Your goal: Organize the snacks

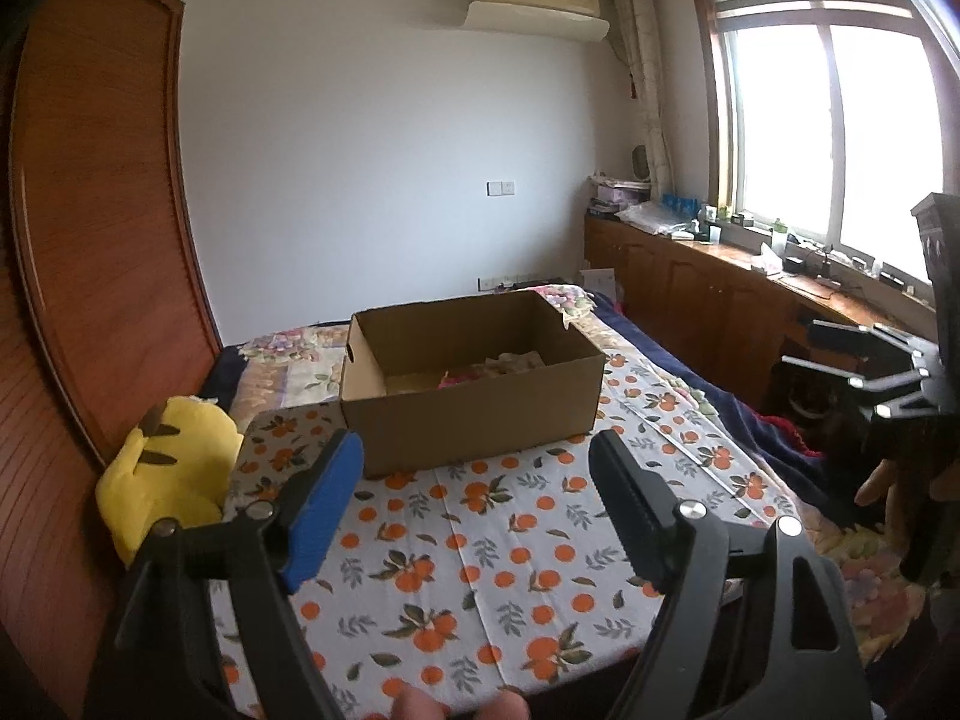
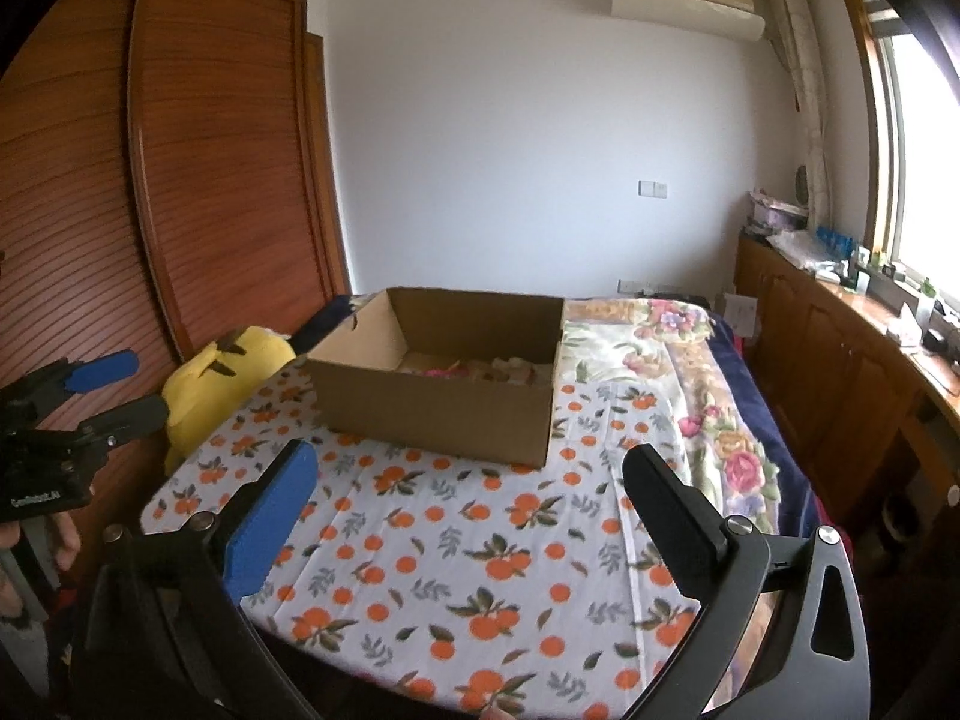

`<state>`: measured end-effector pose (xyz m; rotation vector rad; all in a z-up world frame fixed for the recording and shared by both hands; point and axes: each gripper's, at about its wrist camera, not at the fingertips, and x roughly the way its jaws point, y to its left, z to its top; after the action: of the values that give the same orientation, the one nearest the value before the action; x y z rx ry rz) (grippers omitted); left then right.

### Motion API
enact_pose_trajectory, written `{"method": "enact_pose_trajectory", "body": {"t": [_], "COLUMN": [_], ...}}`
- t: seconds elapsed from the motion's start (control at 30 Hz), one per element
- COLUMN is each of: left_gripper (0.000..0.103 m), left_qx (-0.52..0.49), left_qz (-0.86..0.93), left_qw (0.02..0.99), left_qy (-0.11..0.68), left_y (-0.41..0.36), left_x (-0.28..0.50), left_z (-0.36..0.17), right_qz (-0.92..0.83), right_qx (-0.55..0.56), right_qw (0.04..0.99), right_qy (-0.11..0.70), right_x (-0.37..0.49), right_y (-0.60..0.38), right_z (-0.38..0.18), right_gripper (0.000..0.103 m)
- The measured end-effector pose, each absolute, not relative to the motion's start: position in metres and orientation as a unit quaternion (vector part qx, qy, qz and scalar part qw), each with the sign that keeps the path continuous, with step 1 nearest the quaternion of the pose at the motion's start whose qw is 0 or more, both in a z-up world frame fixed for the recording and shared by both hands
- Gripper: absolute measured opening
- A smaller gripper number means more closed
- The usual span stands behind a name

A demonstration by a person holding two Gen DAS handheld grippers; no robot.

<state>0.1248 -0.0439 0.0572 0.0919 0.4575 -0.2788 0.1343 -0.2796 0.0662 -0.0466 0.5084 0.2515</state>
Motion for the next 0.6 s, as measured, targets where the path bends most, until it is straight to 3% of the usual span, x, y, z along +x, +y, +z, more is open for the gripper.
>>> {"method": "enact_pose_trajectory", "body": {"t": [0.6], "left_gripper": [0.08], "left_qx": [0.057], "left_qz": [-0.074], "left_qw": [0.975], "left_qy": [0.203], "left_y": [-0.059], "left_x": [0.057], "left_z": [0.027], "right_qz": [0.059], "right_qx": [-0.018], "right_qw": [0.972], "right_qy": [0.228], "right_x": [0.067], "right_y": [-0.277], "right_z": [0.039], "right_gripper": [0.103]}}
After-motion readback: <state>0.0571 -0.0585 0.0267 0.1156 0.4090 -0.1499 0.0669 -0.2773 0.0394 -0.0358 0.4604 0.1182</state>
